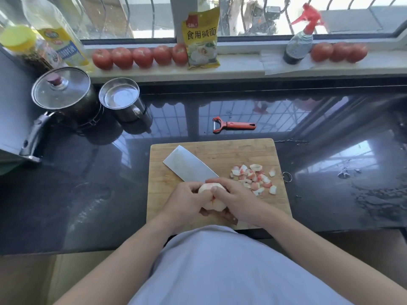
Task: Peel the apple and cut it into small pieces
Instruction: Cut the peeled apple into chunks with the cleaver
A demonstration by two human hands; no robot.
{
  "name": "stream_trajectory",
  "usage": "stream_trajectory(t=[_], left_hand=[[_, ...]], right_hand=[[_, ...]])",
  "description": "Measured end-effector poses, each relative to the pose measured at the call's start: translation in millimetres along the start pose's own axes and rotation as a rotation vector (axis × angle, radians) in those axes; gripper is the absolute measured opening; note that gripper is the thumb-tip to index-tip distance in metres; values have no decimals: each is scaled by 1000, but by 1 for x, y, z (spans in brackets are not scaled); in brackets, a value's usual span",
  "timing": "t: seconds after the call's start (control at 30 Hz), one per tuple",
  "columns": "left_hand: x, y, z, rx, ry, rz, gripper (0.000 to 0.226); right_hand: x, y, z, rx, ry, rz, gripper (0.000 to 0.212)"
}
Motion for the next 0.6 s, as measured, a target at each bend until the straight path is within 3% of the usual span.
stream_trajectory(t=[0.2,0.37,0.6], left_hand=[[-8,1,-7,-53,45,20,19],[5,0,-32,-136,114,325,26],[8,12,-49,-474,-20,200,26]], right_hand=[[-3,5,5,-45,-26,64,30],[-1,13,9,-2,-138,66,38],[17,3,44,-336,69,257,36]])
Point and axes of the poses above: each hand's wrist, its own x-axis away from the middle knuckle, its own y-axis out of the back of the hand, z = x × y, the point moved 3 cm from there along -x, towards the middle knuckle, and after that the axes turned 7 degrees about z, right-handed, at the moved point
